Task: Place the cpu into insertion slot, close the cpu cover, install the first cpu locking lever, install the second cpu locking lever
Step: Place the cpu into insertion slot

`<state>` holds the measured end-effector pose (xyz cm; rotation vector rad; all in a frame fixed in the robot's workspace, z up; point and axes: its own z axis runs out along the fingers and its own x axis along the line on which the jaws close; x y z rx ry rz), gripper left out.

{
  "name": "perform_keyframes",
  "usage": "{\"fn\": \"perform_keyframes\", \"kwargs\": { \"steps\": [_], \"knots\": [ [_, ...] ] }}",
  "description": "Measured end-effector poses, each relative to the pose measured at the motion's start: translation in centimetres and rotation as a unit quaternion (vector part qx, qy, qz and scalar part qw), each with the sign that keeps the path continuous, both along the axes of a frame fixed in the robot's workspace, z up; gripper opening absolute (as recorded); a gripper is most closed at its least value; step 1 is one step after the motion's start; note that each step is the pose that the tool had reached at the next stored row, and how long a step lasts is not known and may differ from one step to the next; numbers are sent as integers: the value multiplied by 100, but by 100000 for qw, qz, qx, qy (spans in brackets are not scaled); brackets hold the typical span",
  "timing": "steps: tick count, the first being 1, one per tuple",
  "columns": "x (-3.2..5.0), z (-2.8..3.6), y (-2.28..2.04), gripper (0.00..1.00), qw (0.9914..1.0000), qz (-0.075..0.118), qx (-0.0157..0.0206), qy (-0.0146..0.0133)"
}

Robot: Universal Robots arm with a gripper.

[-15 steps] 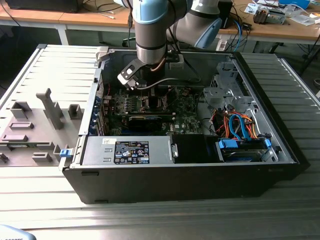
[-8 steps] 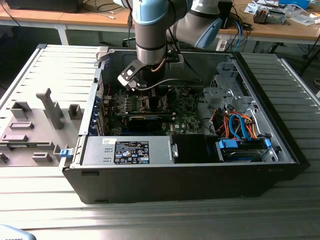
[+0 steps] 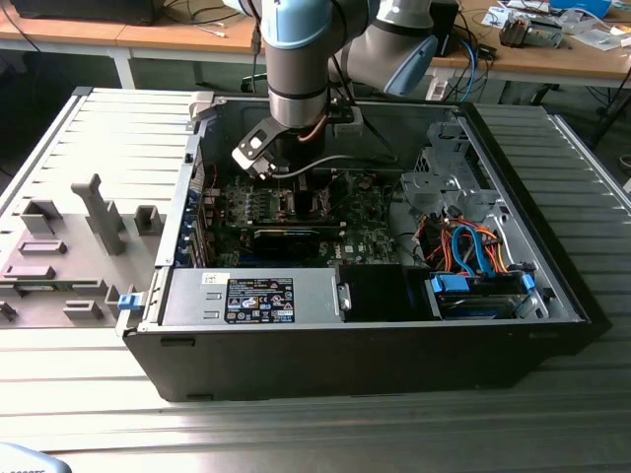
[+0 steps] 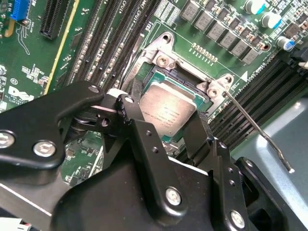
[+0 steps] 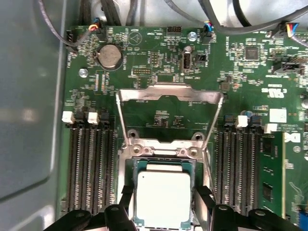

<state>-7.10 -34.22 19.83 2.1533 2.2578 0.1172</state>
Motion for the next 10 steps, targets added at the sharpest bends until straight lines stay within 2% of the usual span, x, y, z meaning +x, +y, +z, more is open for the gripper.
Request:
{"fn": "perform_keyframes", "kwargs": {
  "steps": [2, 3, 6, 10],
  "knots": [
    [-1, 3, -1, 61, 99997, -43, 825, 20],
    [-1, 4, -1, 61, 99995, -52, 1043, 23],
    [1, -3, -3, 61, 99992, -42, 1256, -32],
    [0, 1, -18, 61, 99996, -54, 874, 8]
  ]
}}
